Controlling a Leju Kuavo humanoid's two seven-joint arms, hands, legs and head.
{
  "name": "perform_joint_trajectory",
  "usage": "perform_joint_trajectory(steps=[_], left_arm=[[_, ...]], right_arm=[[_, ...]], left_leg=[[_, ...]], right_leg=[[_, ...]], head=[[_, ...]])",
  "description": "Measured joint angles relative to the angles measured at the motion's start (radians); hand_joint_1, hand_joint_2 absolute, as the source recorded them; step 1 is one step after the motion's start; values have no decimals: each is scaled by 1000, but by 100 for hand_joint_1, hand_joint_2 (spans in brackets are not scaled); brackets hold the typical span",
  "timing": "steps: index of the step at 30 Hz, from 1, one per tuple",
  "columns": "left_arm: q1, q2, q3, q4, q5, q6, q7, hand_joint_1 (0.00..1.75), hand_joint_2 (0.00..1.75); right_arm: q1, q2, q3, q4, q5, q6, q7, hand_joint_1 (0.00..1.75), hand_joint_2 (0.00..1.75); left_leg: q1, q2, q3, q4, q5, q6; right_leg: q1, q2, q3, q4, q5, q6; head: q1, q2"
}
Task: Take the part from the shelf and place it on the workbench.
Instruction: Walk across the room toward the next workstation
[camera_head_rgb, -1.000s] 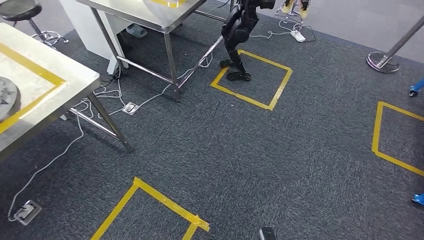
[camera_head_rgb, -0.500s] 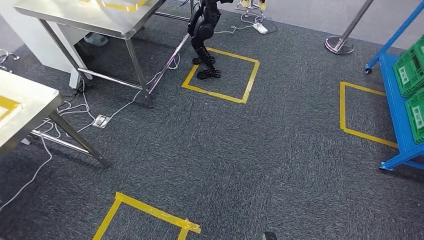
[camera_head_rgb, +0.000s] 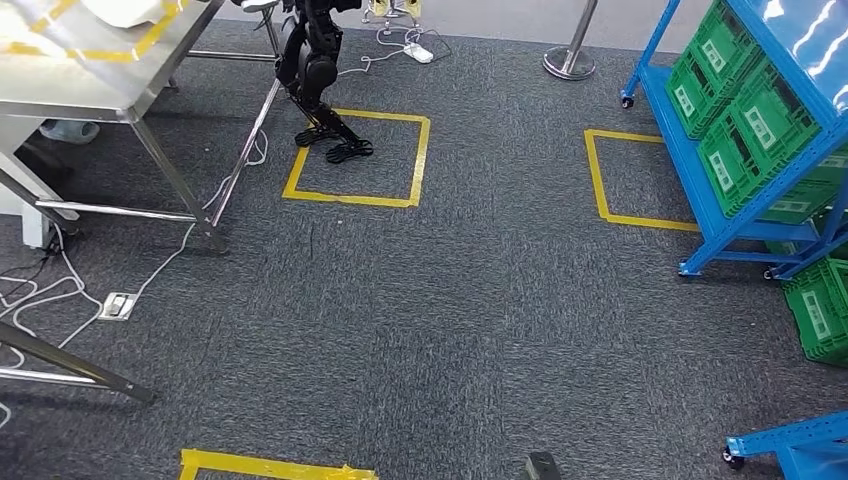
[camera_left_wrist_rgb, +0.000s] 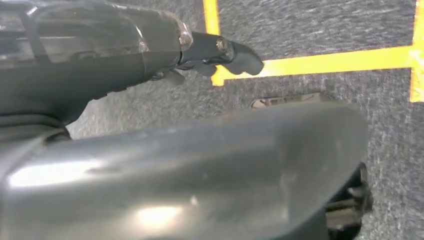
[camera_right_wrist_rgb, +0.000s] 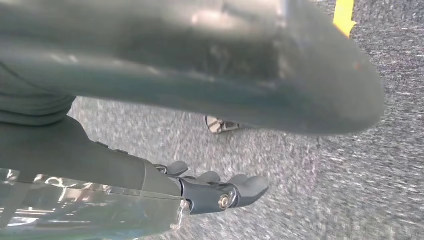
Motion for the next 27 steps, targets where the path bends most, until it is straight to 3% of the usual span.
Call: perform_joint_trajectory(steps=[2,4,6,8,9,11,13,15,17,18,20,21,23,24,25,26,27], left_arm=[[-1,-8,0,0,0,-4,-20,0,0],[-1,-18,0,1,-2,-6,-27,0,0],[1,-26,0,1,-4,-7,-27,0,0],[3,-30,0,1,-6,-11,-13,0,0],[3,-31,0,1,-8,-14,4,0,0],[1,-33,0,1,-14,-25,52,0,0],[0,-35,0,2,-20,-35,95,0,0],[0,-38,0,2,-27,-42,126,0,0],[-1,-41,0,1,-37,-46,146,0,0],[-3,-43,0,1,-43,-46,151,0,0],[-4,-44,-1,1,-52,-42,152,0,0],[-4,-43,-1,1,-55,-36,150,0,0],[-2,-41,-1,1,-58,-21,140,0,0],[-1,-39,-1,2,-59,-13,131,0,0],[-1,-37,-1,2,-59,-4,119,0,0],[0,-35,-1,2,-58,4,103,0,0],[0,-32,-1,2,-57,12,84,0,0]], right_arm=[[2,-9,2,0,-7,-6,6,0,0],[3,-17,4,1,-13,-8,6,0,0],[-2,-22,4,2,-15,-8,6,0,0],[-3,-26,4,2,-16,-9,5,0,0],[0,-28,4,2,-17,-12,3,0,0],[7,-35,5,3,-26,-23,1,0,0],[6,-44,5,4,-45,-36,-3,0,0],[2,-56,4,4,-69,-47,-11,0,0],[2,-67,4,4,-93,-57,-20,0,0],[5,-71,3,4,-104,-61,-24,0,0],[4,-76,2,4,-123,-67,-29,0,0],[2,-77,1,4,-131,-68,-30,0,0],[-2,-78,-3,4,-141,-66,-31,0,0],[0,-77,-5,4,-144,-62,-31,0,0],[2,-76,-6,4,-144,-56,-33,0,0],[4,-74,-6,5,-145,-50,-37,0,0],[5,-72,-7,5,-146,-42,-42,0,0]], left_leg=[[-4,23,8,-9,-2,9],[-4,52,17,-15,-4,20],[-7,87,25,-19,-9,28],[-11,122,30,-19,-17,31],[-12,136,33,-19,-21,31],[-12,159,44,-19,-30,28],[-14,177,53,-20,-38,23],[-15,193,57,-22,-42,15],[-15,207,63,-26,-47,5],[-12,189,67,-23,-54,0],[-10,126,45,35,-89,-4],[-10,93,16,94,-116,-3],[-11,81,-57,216,-153,-3],[-11,82,-81,242,-148,-3],[-11,82,-86,232,-123,-3],[-11,77,-74,186,-82,-2],[-9,53,-51,123,-41,0]], right_leg=[[-7,15,-5,1,-2,12],[-7,-23,-22,37,-24,22],[-6,-81,-77,143,-75,32],[-8,-103,-138,251,-111,38],[-9,-106,-148,266,-104,38],[-9,-118,-114,188,-39,33],[0,-158,-55,64,15,22],[12,-183,-31,11,20,9],[15,-168,-29,-1,18,-2],[14,-159,-23,-8,20,-7],[8,-140,-10,-24,25,-19],[8,-130,-6,-26,25,-24],[8,-101,-2,-26,22,-29],[9,-86,1,-25,19,-30],[8,-71,5,-23,16,-29],[8,-55,10,-21,12,-27],[5,-41,12,-18,7,-23]], head=[[1,0],[9,0],[24,0],[33,0],[36,0],[41,0],[45,0],[46,0],[46,0],[43,0],[39,0],[34,0],[23,0],[19,0],[16,0],[13,0],[9,0]])
